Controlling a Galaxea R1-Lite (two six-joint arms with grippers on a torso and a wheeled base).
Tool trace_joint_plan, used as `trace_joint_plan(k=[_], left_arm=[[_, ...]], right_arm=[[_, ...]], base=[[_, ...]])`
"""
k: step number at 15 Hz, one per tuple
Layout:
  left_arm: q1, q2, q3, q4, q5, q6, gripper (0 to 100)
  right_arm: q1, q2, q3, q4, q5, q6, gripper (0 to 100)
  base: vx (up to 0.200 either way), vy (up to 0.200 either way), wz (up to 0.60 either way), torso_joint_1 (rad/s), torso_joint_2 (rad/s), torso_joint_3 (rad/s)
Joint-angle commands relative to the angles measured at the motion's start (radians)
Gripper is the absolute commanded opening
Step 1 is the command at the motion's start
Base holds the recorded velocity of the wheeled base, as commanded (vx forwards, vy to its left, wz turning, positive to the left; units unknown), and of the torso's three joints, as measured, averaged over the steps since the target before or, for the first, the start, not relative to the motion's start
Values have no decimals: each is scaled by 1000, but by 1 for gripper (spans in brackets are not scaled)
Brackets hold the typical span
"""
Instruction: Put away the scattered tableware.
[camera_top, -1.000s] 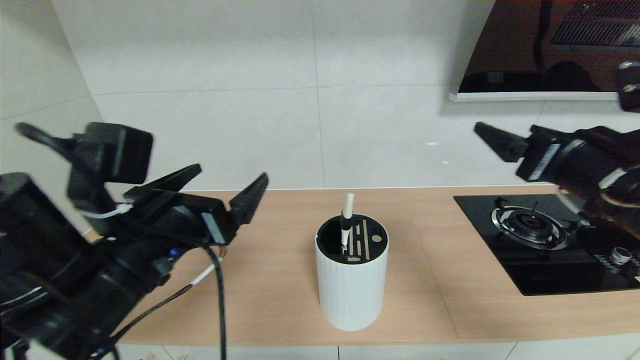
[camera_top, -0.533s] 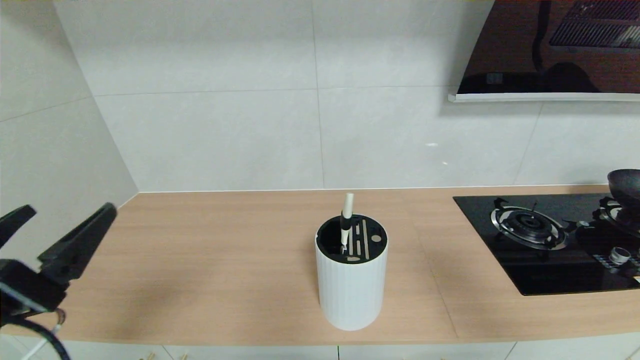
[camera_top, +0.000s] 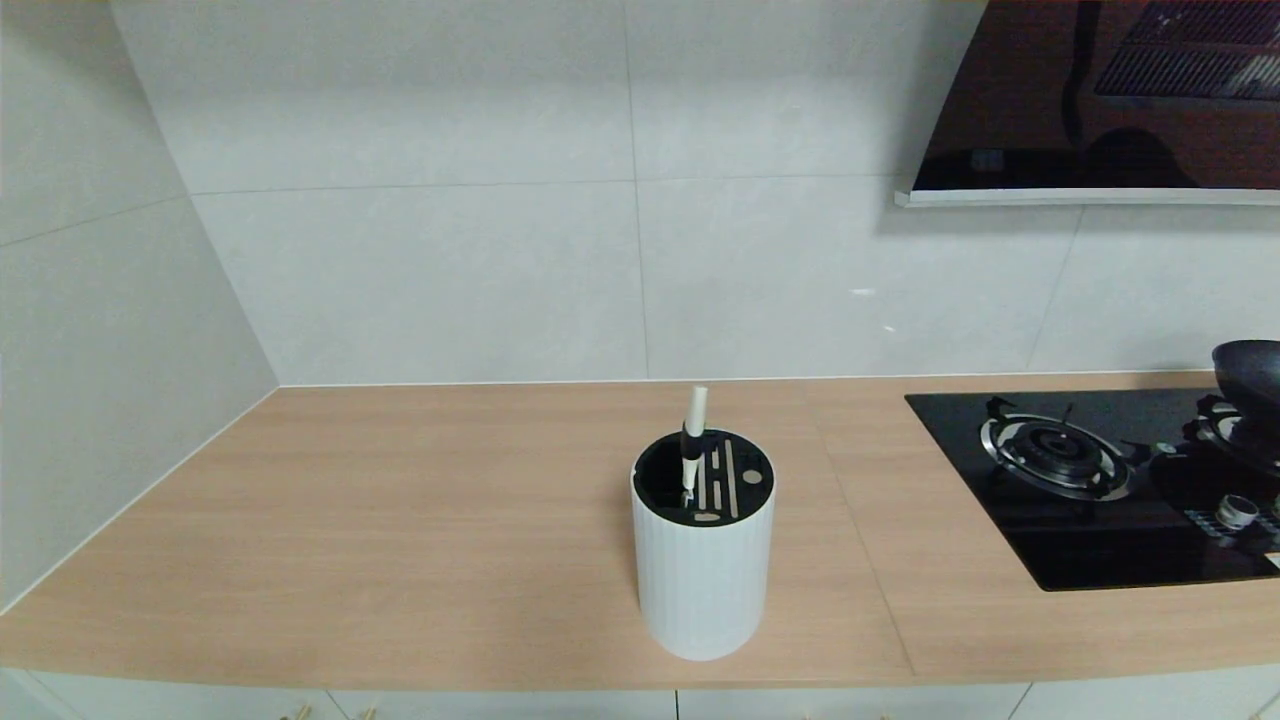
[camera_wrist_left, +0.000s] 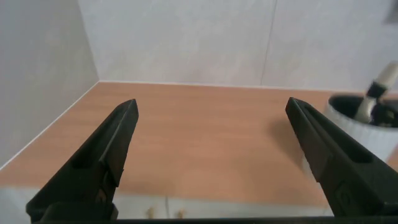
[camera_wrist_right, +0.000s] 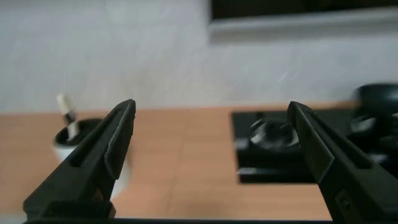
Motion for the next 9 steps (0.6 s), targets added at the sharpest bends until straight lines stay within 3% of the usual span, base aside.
trace_joint_plan(k=[1, 3, 4, 7, 9], left_arm=[[51, -120, -31, -21, 15, 32, 100], [121, -143, -20, -35, 10, 64, 100], [160, -219, 3, 19, -45, 104, 100], [161, -219, 98, 5, -8, 83, 100], [161, -219, 207, -21, -68, 84, 100]], right_arm=[[-57, -167, 59, 6, 10, -59, 100], [-56, -211, 105, 6, 14, -60, 100], [-56, -211, 143, 1, 14, -45, 100], [-54, -211, 228, 0, 99, 75, 100], [-56, -211, 320, -2, 99, 76, 100]], base=[[0, 0, 0, 0, 0, 0], [0, 0, 0, 0, 0, 0], [0, 0, 0, 0, 0, 0], [0, 0, 0, 0, 0, 0], [0, 0, 0, 0, 0, 0]])
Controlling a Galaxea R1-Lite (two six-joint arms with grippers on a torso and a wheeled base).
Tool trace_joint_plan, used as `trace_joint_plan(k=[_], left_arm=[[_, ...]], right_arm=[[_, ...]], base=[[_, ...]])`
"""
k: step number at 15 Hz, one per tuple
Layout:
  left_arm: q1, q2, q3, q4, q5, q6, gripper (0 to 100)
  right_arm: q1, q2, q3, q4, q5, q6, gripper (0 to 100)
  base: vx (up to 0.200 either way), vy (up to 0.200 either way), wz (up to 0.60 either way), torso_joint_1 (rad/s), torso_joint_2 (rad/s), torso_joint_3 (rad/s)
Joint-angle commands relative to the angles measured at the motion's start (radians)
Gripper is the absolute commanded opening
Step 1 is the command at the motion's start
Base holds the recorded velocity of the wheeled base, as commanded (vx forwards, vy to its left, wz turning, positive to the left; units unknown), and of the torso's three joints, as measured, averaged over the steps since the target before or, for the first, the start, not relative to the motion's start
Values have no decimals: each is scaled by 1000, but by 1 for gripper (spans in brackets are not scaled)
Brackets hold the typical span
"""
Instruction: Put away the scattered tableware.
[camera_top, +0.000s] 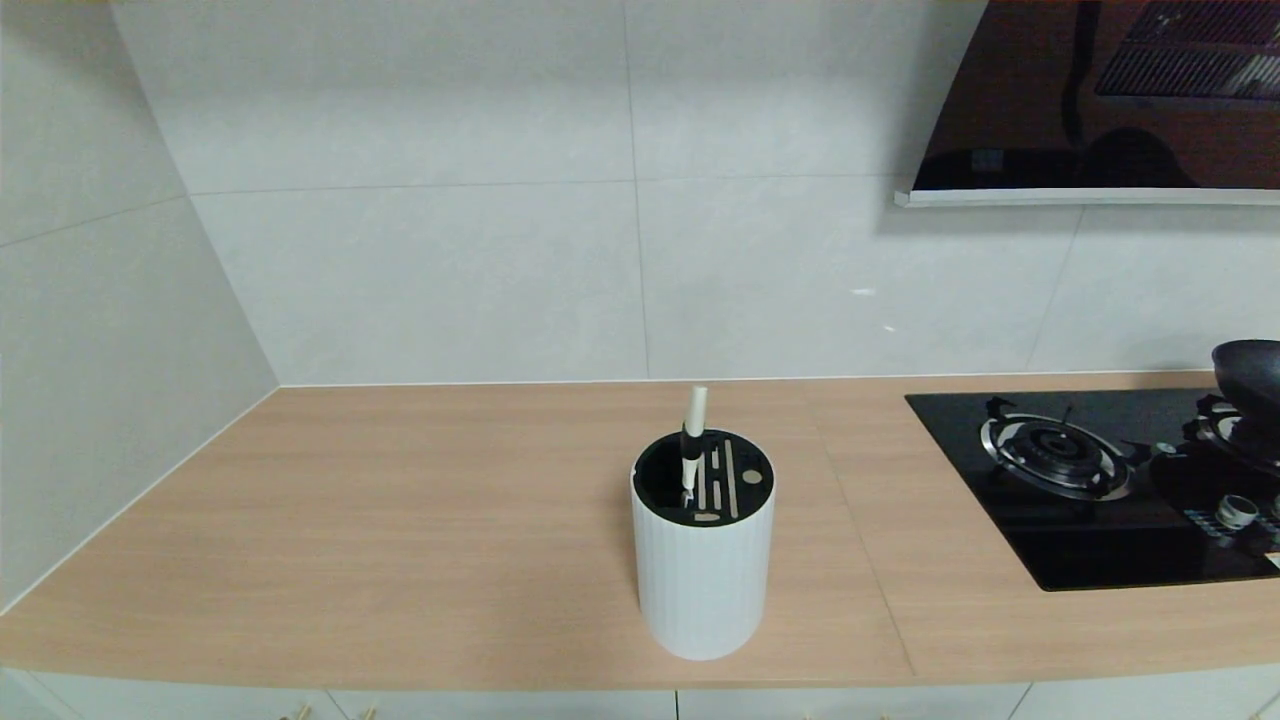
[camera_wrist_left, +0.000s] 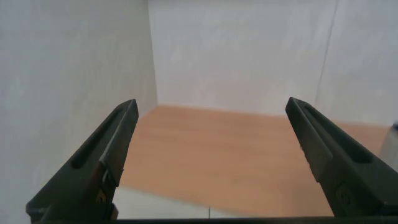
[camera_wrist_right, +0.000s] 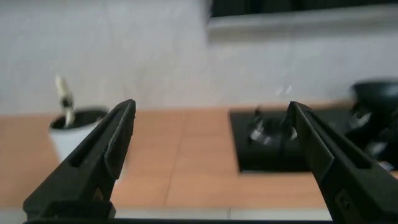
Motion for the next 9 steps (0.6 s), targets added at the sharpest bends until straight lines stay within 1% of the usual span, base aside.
trace_joint_plan(k=[1, 3, 4, 5, 6, 7, 8, 9], left_arm=[[2, -8, 129, -33, -93, -1, 100], [2, -8, 218, -56, -180, 0, 100], [2, -8, 236, -57, -194, 0, 100], [2, -6, 238, -19, -243, -18, 100], [2, -6, 238, -19, -292, -27, 100], [2, -6, 236, -16, -337, -29, 100], [2, -6, 235, -9, -351, -27, 100], [2, -6, 235, -8, -341, -24, 100]], right_arm=[[-1, -3, 116, -5, 4, 1, 100], [-1, -3, 200, -33, 7, -5, 100], [-1, -3, 219, -45, 7, -5, 100], [-1, -3, 283, -88, 5, -21, 100], [-1, -3, 289, -102, 10, -25, 100], [-1, -3, 289, -102, 10, -25, 100], [0, -3, 289, -102, 10, -30, 100], [0, -3, 289, -103, 4, -33, 100]], base=[[0, 0, 0, 0, 0, 0], [0, 0, 0, 0, 0, 0], [0, 0, 0, 0, 0, 0], [0, 0, 0, 0, 0, 0], [0, 0, 0, 0, 0, 0], [0, 0, 0, 0, 0, 0], [0, 0, 0, 0, 0, 0], [0, 0, 0, 0, 0, 0]])
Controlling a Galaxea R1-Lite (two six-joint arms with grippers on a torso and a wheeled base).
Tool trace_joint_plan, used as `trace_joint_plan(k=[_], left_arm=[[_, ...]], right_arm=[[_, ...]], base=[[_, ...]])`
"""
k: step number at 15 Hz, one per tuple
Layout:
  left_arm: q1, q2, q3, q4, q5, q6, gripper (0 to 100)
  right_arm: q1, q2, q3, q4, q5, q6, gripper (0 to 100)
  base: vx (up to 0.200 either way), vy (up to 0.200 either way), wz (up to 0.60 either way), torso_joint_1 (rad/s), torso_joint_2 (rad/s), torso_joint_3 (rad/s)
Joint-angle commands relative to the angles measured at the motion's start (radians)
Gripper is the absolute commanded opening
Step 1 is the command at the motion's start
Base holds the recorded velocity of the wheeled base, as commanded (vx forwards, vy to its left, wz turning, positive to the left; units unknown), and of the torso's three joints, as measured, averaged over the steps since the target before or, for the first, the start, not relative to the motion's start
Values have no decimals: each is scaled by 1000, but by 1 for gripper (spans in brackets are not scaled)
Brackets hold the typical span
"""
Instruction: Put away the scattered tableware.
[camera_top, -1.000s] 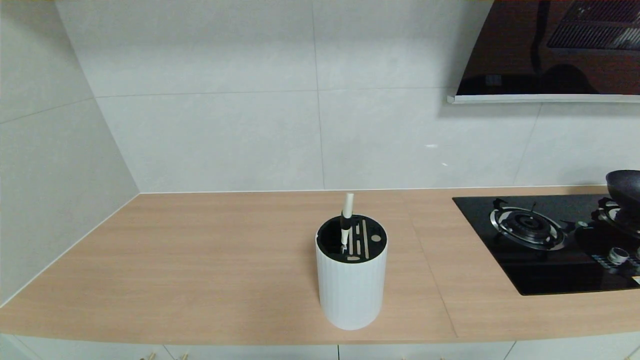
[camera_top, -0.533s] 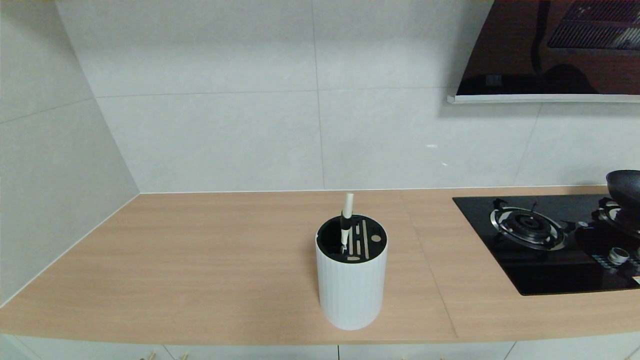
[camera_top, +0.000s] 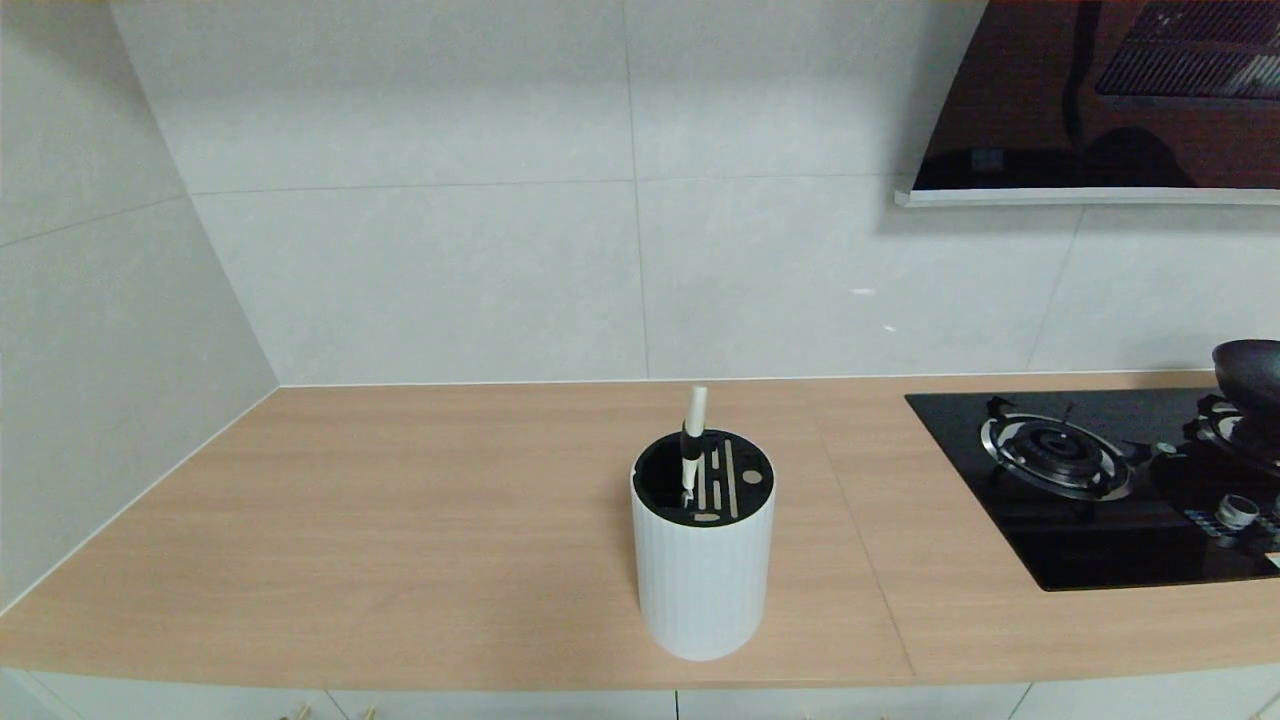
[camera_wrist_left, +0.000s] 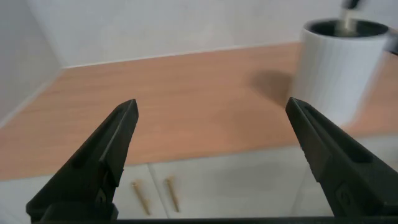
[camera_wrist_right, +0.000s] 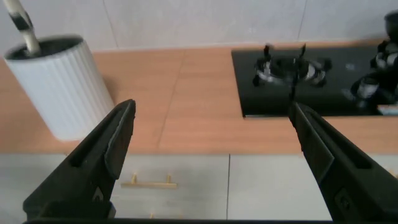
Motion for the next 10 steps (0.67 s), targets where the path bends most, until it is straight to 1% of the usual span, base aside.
trace_joint_plan(k=[1, 2, 3, 5, 7, 10], left_arm=[[0, 3, 2, -3, 94, 5, 100], [0, 3, 2, -3, 94, 5, 100], [5, 10, 4, 33, 127, -59, 100], [3, 4, 4, 30, 125, -58, 100], [3, 4, 4, 31, 127, -73, 100], [3, 3, 4, 31, 127, -73, 100]], right_arm=[[-1, 1, 11, 0, -24, -25, 100], [-1, 1, 11, 0, -24, -25, 100], [-1, 1, 21, 5, -47, -27, 100], [1, 1, 19, 5, -41, -24, 100], [-1, 1, 19, 5, -41, -24, 100], [-1, 1, 21, 5, -41, -24, 100]], base=[[0, 0, 0, 0, 0, 0], [0, 0, 0, 0, 0, 0], [0, 0, 0, 0, 0, 0], [0, 0, 0, 0, 0, 0], [0, 0, 0, 0, 0, 0], [0, 0, 0, 0, 0, 0]])
